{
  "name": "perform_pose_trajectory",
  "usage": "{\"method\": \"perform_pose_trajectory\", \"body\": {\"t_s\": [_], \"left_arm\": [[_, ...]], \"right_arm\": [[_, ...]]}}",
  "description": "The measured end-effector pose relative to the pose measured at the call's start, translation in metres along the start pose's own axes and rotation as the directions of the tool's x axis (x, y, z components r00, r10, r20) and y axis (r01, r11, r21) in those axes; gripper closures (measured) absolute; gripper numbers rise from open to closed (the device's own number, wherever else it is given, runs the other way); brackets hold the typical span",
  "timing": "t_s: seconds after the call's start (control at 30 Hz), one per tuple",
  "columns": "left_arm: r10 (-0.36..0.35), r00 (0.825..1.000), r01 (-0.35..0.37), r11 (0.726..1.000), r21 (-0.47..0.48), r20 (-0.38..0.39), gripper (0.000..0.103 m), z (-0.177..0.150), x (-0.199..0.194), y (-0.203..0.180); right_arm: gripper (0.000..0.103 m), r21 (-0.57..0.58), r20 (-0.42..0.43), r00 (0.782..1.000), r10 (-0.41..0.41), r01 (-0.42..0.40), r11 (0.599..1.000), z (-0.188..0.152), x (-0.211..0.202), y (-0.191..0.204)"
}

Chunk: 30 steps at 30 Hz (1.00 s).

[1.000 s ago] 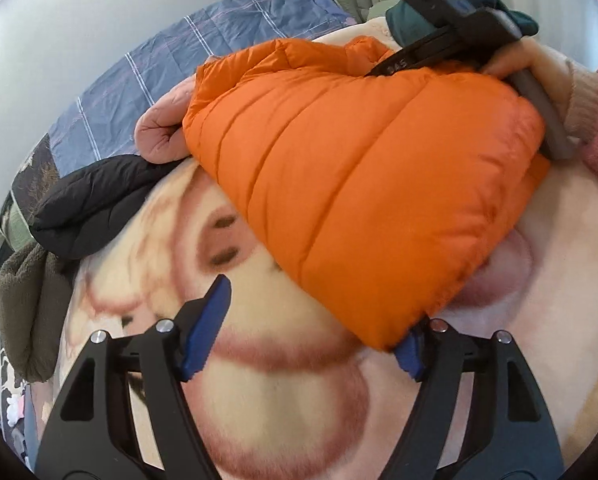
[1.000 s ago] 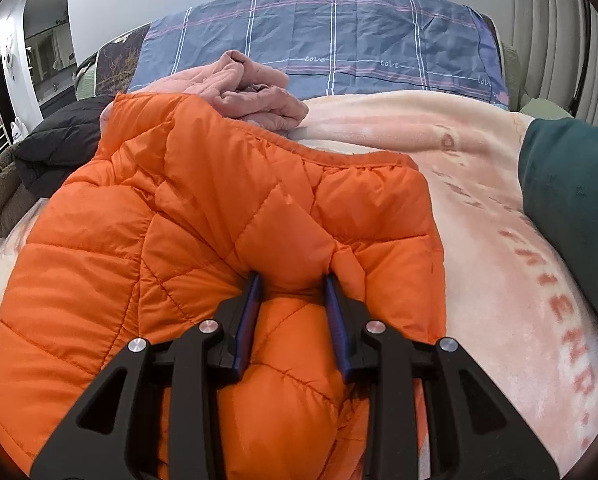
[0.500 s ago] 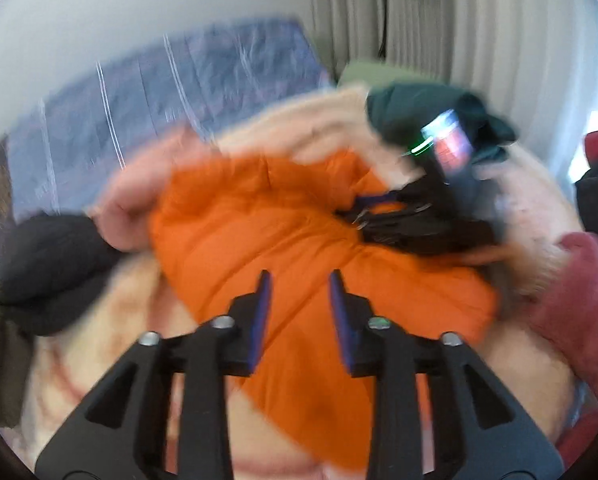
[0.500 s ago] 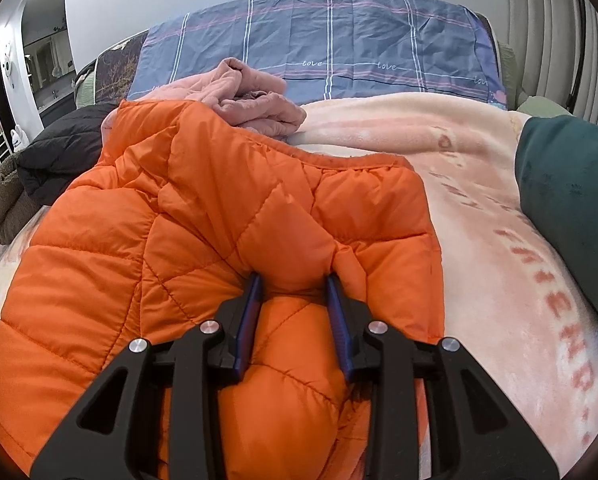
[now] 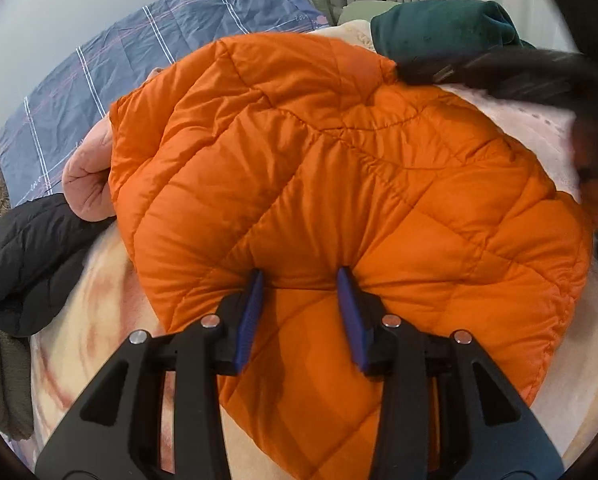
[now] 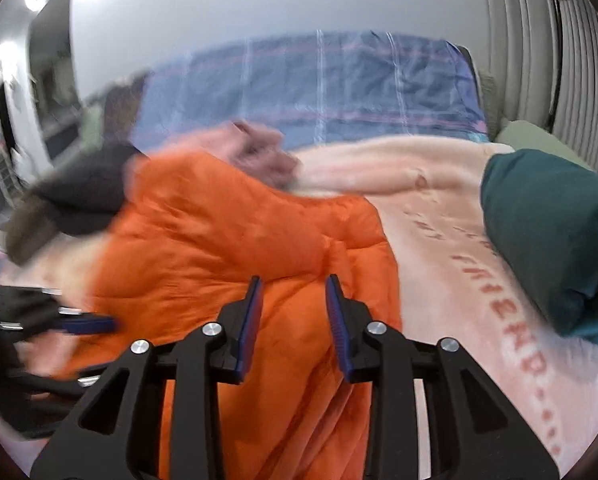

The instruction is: Fold large clothes

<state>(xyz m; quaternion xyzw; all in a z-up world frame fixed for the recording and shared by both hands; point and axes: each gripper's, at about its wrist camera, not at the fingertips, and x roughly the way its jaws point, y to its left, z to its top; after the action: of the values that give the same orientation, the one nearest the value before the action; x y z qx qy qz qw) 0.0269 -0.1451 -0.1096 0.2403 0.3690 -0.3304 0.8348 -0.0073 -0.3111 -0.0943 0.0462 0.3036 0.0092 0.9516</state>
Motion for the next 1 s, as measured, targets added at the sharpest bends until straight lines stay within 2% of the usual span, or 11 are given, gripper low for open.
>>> {"method": "perform_pose_trajectory", "body": {"t_s": [0.1, 0.13, 0.23, 0.47, 0.6, 0.7, 0.8, 0.87, 0.9, 0.93, 1.0], "left_arm": [[0.004, 1.000, -0.004, 1.000, 0.007, -0.005, 0.064, 0.001, 0.000, -0.002], [0.004, 1.000, -0.004, 1.000, 0.007, -0.006, 0.064, 0.001, 0.000, -0.002], [0.002, 1.000, -0.002, 1.000, 0.019, -0.008, 0.064, 0.000, 0.001, -0.003], [0.000, 1.000, 0.000, 1.000, 0.022, 0.002, 0.064, -0.001, 0.002, -0.001], [-0.059, 0.998, 0.059, 0.997, -0.039, 0.018, 0.065, 0.009, -0.016, 0.015], [-0.086, 0.989, 0.096, 0.992, -0.080, 0.119, 0.065, 0.032, -0.038, 0.027], [-0.031, 0.989, 0.039, 0.998, -0.052, 0.143, 0.065, 0.058, -0.031, 0.028], [-0.015, 0.999, 0.016, 1.000, -0.019, 0.044, 0.065, 0.064, 0.004, 0.024], [0.001, 1.000, -0.001, 1.000, -0.004, 0.027, 0.065, 0.063, 0.016, 0.021], [0.018, 0.999, -0.019, 1.000, 0.019, 0.028, 0.066, 0.061, 0.022, 0.015], [0.040, 0.999, -0.041, 0.998, 0.050, 0.028, 0.067, 0.060, 0.023, 0.006]], "right_arm": [[0.079, -0.011, -0.008, 0.995, 0.104, -0.104, 0.995, -0.012, -0.031, 0.008], [0.081, -0.015, -0.059, 0.989, 0.137, -0.138, 0.990, -0.023, -0.033, 0.012], [0.083, -0.026, -0.219, 0.973, 0.077, -0.084, 0.996, -0.060, -0.002, 0.016], [0.081, -0.030, -0.237, 0.970, 0.053, -0.061, 0.998, -0.069, 0.015, 0.021], [0.078, 0.059, -0.241, 0.959, 0.149, -0.139, 0.989, -0.054, -0.002, 0.007], [0.078, 0.080, -0.259, 0.951, 0.171, -0.155, 0.985, -0.055, 0.005, 0.003], [0.077, 0.086, -0.242, 0.952, 0.187, -0.171, 0.982, -0.053, -0.006, 0.002], [0.066, 0.107, -0.194, 0.958, 0.211, -0.193, 0.975, -0.044, -0.021, -0.004], [0.043, 0.139, -0.141, 0.967, 0.213, -0.194, 0.971, -0.037, -0.031, -0.014], [0.011, 0.180, -0.089, 0.977, 0.193, -0.175, 0.968, -0.032, -0.040, -0.025], [0.001, 0.274, -0.009, 0.989, 0.150, -0.141, 0.951, -0.021, -0.045, -0.048]]}}
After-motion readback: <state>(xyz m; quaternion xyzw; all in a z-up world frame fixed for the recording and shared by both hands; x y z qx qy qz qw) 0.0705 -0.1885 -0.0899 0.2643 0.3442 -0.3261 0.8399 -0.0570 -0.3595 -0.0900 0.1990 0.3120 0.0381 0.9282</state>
